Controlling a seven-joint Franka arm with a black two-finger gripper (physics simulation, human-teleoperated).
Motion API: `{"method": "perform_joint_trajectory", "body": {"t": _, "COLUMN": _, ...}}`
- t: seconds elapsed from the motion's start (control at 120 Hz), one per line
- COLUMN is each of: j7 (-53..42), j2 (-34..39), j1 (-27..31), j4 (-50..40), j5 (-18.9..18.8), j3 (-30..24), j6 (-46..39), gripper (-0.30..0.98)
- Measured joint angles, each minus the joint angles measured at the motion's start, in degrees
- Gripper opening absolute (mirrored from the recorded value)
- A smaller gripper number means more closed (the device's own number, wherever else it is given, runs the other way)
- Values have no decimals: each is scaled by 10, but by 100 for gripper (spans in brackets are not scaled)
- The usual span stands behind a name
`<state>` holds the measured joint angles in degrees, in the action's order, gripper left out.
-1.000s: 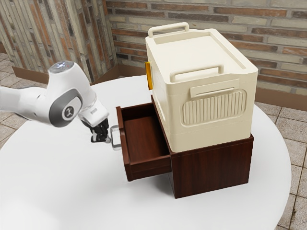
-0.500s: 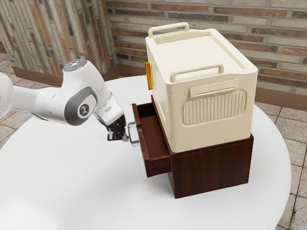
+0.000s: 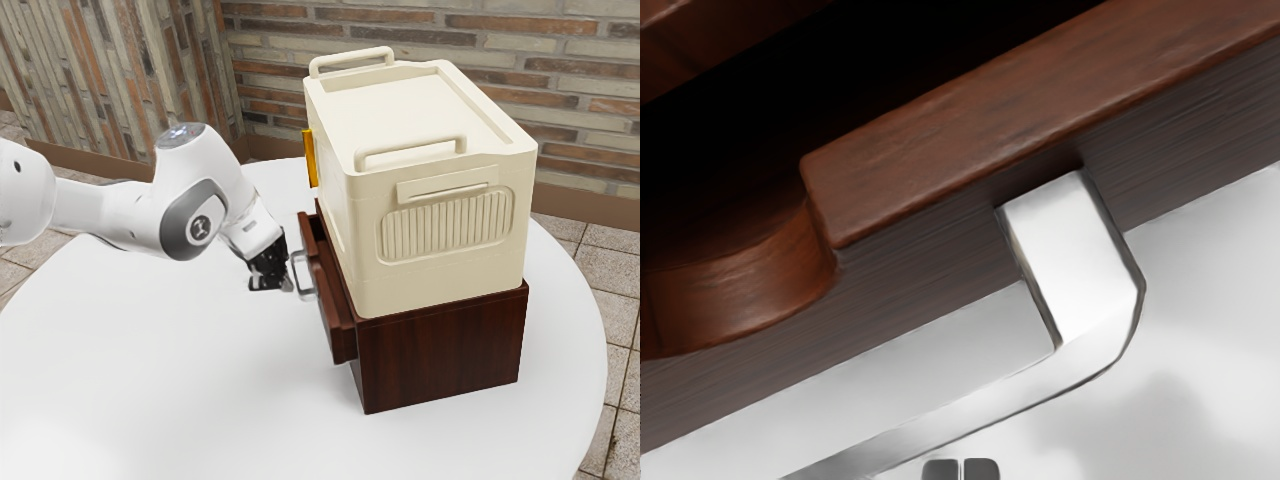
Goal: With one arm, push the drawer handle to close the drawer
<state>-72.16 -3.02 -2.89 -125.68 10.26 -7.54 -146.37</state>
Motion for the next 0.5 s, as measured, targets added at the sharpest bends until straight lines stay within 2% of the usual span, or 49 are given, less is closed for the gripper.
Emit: {"method": "perform_joint_trajectory", "body": {"t": 0.5, "j7": -4, "j2": -35, "j1": -28, "j4": 30, "j5": -2, "j3": 0, "j6": -16, "gripper": -11}}
